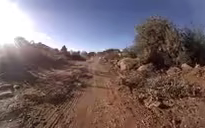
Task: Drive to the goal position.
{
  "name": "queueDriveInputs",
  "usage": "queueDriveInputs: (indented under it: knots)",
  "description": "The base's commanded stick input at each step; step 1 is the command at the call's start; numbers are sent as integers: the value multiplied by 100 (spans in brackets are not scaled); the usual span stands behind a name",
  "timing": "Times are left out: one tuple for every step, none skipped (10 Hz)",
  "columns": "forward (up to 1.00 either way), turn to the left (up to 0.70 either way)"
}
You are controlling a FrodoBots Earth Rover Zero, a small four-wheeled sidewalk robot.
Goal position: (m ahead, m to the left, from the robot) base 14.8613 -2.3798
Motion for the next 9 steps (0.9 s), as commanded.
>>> queueDriveInputs:
  knots:
    - [50, 0]
    - [50, 0]
    - [50, 0]
    - [50, 0]
    - [50, 0]
    - [50, 0]
    - [50, 0]
    - [50, 0]
    - [50, 0]
